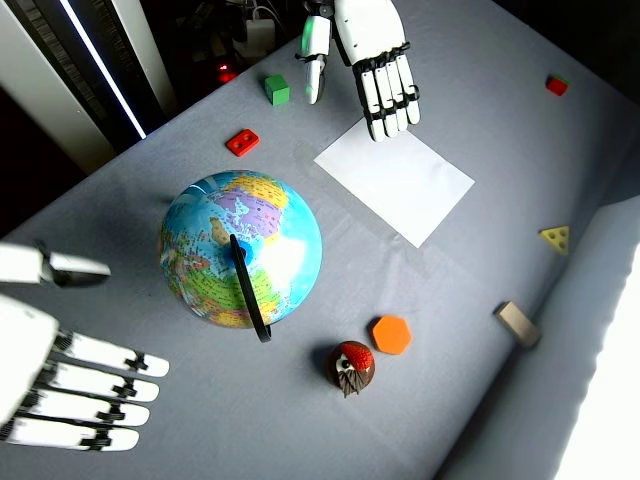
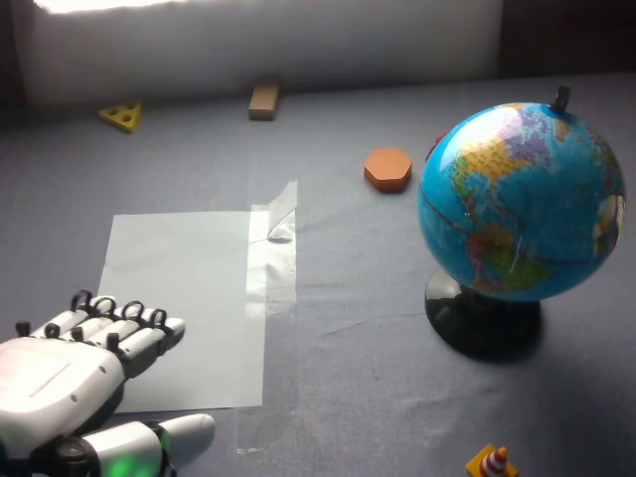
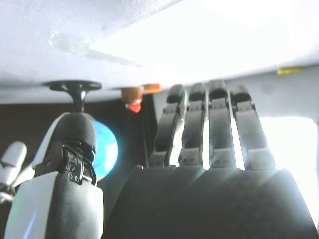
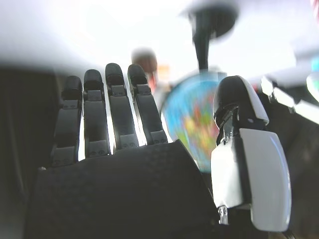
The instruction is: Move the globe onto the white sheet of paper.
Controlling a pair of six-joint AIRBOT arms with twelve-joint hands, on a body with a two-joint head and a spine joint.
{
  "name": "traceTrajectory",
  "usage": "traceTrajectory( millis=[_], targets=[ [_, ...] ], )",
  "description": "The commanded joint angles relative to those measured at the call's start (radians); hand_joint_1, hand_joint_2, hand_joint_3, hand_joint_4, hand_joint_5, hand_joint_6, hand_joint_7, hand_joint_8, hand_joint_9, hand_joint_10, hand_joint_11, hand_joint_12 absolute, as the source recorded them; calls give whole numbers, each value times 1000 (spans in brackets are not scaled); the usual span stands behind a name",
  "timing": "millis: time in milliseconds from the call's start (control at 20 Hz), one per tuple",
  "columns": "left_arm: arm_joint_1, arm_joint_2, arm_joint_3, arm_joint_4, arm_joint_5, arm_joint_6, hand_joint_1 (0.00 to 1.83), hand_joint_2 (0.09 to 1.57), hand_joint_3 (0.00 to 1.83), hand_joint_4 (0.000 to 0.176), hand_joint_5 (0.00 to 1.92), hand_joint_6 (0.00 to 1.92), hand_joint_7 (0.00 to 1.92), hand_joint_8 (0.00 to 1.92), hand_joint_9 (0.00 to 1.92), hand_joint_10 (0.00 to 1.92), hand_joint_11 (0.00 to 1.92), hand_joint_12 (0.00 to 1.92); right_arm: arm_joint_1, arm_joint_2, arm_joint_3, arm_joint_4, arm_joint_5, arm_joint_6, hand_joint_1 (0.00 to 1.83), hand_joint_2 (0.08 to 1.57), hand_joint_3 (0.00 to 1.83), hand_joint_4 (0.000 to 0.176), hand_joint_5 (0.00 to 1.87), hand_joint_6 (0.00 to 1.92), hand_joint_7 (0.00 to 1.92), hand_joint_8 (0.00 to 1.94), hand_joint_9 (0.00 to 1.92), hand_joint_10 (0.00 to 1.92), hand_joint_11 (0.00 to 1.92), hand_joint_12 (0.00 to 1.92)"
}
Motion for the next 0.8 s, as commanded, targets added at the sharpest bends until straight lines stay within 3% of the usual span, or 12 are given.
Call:
traceTrajectory(
  millis=[0,150,300,350,400,550,750],
  targets=[
    [-12,-2,0,32,-79,3,0,1178,0,0,117,6,89,2,84,3,0,38,21,-6,8,-34,-13,-47,35,1156,0,0,207,6,195,2,160,7,0,173],
    [-50,-12,25,13,-8,60,0,1178,0,0,116,5,92,2,85,2,0,39,32,-32,23,-34,-1,-151,40,1156,0,0,215,8,200,3,171,11,0,179],
    [-54,-15,43,27,12,63,0,1177,0,0,119,5,96,3,86,2,0,41,46,-52,50,-6,26,-151,41,1155,0,0,217,9,202,3,172,11,0,183],
    [-51,-15,47,26,8,54,0,1177,0,0,126,7,106,7,90,4,5,45,53,-57,57,93,34,-255,30,1159,1,0,215,7,202,3,172,10,0,187],
    [-49,-14,49,23,3,55,0,1177,0,0,128,8,108,7,90,4,7,47,59,-63,62,245,60,-420,14,1164,4,0,216,7,203,3,173,10,0,191],
    [-40,-15,55,22,-7,49,0,1179,0,0,125,4,109,4,83,0,0,33,100,-77,97,827,313,-977,12,1165,4,0,208,3,200,1,174,10,0,196],
    [-39,-26,65,8,-29,52,0,1179,0,0,133,6,109,3,82,0,0,27,114,-80,100,969,355,-1183,13,1165,3,0,217,6,200,1,175,9,0,200]
  ],
)
